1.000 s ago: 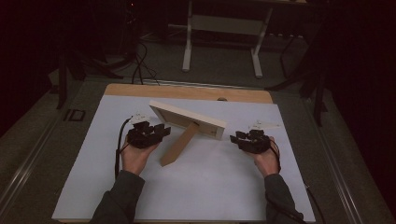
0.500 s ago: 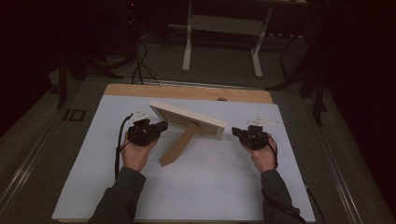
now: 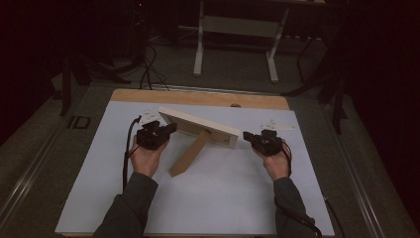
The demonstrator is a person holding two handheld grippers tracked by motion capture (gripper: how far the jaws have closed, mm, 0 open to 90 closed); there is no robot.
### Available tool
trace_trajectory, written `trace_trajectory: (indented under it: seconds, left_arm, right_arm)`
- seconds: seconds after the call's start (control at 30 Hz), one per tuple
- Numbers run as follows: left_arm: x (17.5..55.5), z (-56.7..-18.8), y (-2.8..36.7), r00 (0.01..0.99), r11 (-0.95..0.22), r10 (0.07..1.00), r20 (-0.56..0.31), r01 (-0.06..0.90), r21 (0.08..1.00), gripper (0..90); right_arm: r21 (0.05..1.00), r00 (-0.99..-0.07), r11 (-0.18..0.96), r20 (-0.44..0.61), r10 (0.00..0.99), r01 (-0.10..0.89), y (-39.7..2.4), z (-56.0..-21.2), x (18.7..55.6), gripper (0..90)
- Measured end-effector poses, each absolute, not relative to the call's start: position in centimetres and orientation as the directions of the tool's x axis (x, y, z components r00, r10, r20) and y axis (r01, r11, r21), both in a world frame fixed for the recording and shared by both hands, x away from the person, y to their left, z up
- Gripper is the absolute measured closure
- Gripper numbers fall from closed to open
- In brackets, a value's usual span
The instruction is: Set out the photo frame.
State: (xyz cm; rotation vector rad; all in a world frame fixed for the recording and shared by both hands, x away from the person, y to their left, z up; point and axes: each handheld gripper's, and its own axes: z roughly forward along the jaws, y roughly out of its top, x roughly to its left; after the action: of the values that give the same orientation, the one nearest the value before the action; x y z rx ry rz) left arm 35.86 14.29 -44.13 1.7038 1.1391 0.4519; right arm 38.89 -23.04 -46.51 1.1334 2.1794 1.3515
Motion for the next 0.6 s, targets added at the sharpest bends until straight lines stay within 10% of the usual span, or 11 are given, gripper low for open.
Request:
trace_trajectory:
  seconds: [0.6]
  left_arm:
    - [36.7, -43.8, 13.8, 0.476, -0.062, 0.855, -0.206, 0.488, 0.87, 90.0]
  right_arm:
    - [0.876, -0.658, 0.223, 0.133, 0.741, 0.429, -21.3, -45.3, 39.4, 89.9]
